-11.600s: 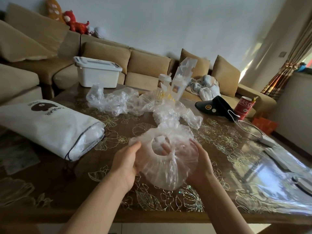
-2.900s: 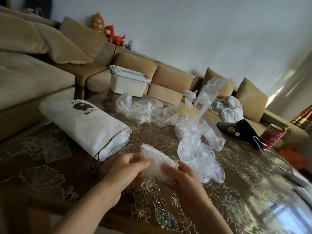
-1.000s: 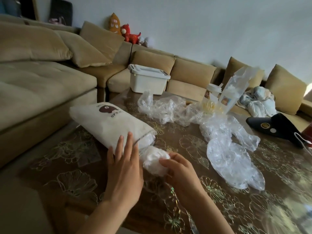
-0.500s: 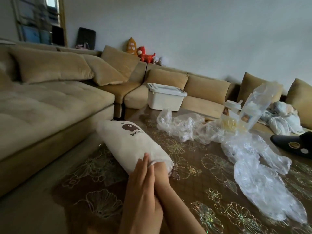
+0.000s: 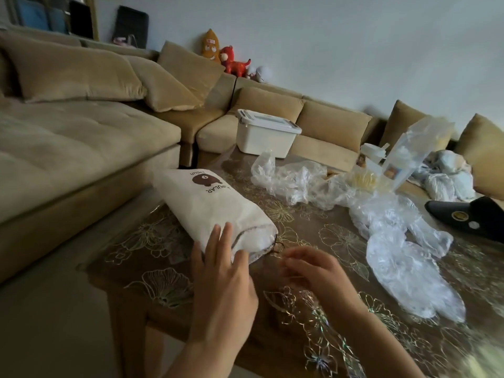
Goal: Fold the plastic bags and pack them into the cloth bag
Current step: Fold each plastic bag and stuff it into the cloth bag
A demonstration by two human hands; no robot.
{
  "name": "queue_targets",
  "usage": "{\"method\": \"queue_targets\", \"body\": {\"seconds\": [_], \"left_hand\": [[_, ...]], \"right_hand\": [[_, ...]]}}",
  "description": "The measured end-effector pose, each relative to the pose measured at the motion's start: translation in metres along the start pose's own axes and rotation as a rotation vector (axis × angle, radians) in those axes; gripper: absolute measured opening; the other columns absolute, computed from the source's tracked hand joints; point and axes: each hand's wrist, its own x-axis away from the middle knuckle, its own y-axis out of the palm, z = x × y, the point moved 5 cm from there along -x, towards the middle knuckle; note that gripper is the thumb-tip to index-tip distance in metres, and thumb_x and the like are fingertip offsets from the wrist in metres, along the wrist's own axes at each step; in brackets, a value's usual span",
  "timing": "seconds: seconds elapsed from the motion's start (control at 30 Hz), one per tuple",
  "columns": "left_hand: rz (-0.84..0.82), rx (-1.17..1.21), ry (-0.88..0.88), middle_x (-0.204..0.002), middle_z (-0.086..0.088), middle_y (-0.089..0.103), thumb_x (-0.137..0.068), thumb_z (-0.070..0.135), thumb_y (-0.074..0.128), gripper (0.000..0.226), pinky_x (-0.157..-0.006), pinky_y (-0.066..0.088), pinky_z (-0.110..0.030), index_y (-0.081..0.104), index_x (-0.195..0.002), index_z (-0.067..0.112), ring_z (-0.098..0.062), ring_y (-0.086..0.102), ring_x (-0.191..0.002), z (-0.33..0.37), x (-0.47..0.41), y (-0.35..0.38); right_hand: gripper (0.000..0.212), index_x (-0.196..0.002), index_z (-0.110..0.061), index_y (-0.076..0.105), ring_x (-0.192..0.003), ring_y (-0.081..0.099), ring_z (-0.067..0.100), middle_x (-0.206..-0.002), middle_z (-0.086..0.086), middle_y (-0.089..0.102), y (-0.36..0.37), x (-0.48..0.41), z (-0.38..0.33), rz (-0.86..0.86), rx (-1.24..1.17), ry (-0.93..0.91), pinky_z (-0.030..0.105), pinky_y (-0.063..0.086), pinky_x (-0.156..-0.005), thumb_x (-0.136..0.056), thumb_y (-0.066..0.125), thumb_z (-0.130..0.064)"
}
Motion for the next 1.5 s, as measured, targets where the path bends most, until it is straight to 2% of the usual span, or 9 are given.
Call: {"method": "queue_targets", "body": {"seconds": [0.13,0.3,0.47,0.6,0.77,0.97,1.13,1.33,1.5], "left_hand": [[0.136,0.095,0.175,-0.124,-0.017,0.06,-0.066,0.001,0.062,0.016,-0.095,0.044,-0.058,0.069,-0.079,0.009,-0.033,0.053,-0.121,0.04,0.0,-0.004],[0.048,0.158,0.226,-0.119,-0.014,0.064,-0.06,-0.001,0.077,0.023,-0.089,0.052,-0.048,0.07,-0.078,0.011,-0.03,0.056,-0.118,0.079,-0.003,0.019],[-0.015,0.245,0.247,-0.115,-0.011,0.065,-0.064,0.001,0.076,0.022,-0.094,0.049,-0.043,0.069,-0.081,0.012,-0.027,0.057,-0.118,0.105,-0.001,0.033],[-0.046,0.381,0.175,-0.144,-0.002,0.039,-0.095,0.009,0.043,0.028,-0.116,0.021,-0.028,0.058,-0.119,0.012,-0.013,0.023,-0.14,0.104,-0.002,0.028],[-0.136,0.649,-0.056,-0.127,0.006,0.053,-0.098,0.034,0.044,0.033,-0.095,0.031,-0.01,0.054,-0.124,0.018,-0.002,0.045,-0.117,0.091,-0.007,0.026],[-0.629,1.438,-0.623,-0.101,-0.003,0.066,-0.071,0.057,0.067,0.059,-0.063,0.046,-0.027,0.059,-0.117,0.022,-0.011,0.056,-0.069,0.084,-0.003,0.055],[-0.423,1.302,-0.88,-0.115,-0.006,0.062,-0.094,0.019,0.053,0.014,-0.097,0.046,-0.046,0.063,-0.104,0.02,-0.028,0.058,-0.11,0.055,-0.001,0.067],[-0.483,1.621,-0.901,-0.099,-0.013,0.069,-0.096,0.005,0.046,0.021,-0.067,0.05,-0.032,0.063,-0.109,0.006,-0.022,0.065,-0.081,0.054,-0.002,0.05],[-0.574,1.87,-0.785,-0.102,-0.011,0.071,-0.078,0.007,0.055,0.029,-0.076,0.054,-0.029,0.07,-0.104,0.008,-0.02,0.067,-0.084,0.062,-0.007,0.033]], "right_hand": [[0.018,-0.093,-0.022,0.064,-0.102,0.057,0.017,-0.118,0.009,0.059,-0.075,0.009,0.005,0.505,0.72,-0.274,0.028,0.046,-0.083,-0.085,0.064,-0.005],[0.048,-0.139,-0.033,0.041,-0.144,0.01,0.029,-0.158,0.011,0.006,-0.107,-0.001,0.052,0.377,1.166,-0.051,0.043,0.013,-0.114,-0.094,0.048,-0.045],[0.063,-0.146,-0.02,0.03,-0.143,0.017,0.024,-0.156,0.007,0.02,-0.12,-0.003,0.068,0.375,1.13,0.081,0.039,0.012,-0.115,-0.094,0.036,-0.055],[0.049,-0.139,-0.012,0.044,-0.138,0.031,0.023,-0.146,0.008,0.041,-0.121,0.006,0.051,0.517,1.102,-0.117,0.036,0.018,-0.112,-0.097,0.045,-0.037],[0.025,-0.104,-0.004,0.07,-0.103,0.065,0.029,-0.105,0.011,0.07,-0.099,0.035,0.018,0.662,1.113,-0.691,0.028,0.037,-0.095,-0.079,0.067,-0.005],[0.032,-0.103,-0.017,0.066,-0.106,0.058,0.008,-0.107,-0.003,0.069,-0.035,0.068,0.018,0.18,0.946,-1.016,0.024,0.042,-0.093,-0.075,0.058,-0.003],[0.019,-0.092,-0.018,0.069,-0.112,0.057,0.004,-0.116,-0.013,0.064,-0.034,0.077,0.021,0.024,0.537,-0.803,0.023,0.044,-0.092,-0.081,0.054,-0.011],[0.032,-0.111,-0.023,0.056,-0.098,0.061,0.008,-0.112,-0.002,0.063,-0.085,0.049,0.034,0.4,0.045,-0.154,0.024,0.054,-0.075,-0.083,0.068,-0.014],[0.059,-0.126,0.001,0.055,-0.11,0.06,0.034,-0.125,0.022,0.059,-0.084,0.033,0.035,-0.088,-0.684,0.251,0.047,0.05,-0.092,-0.085,0.061,-0.041]]}}
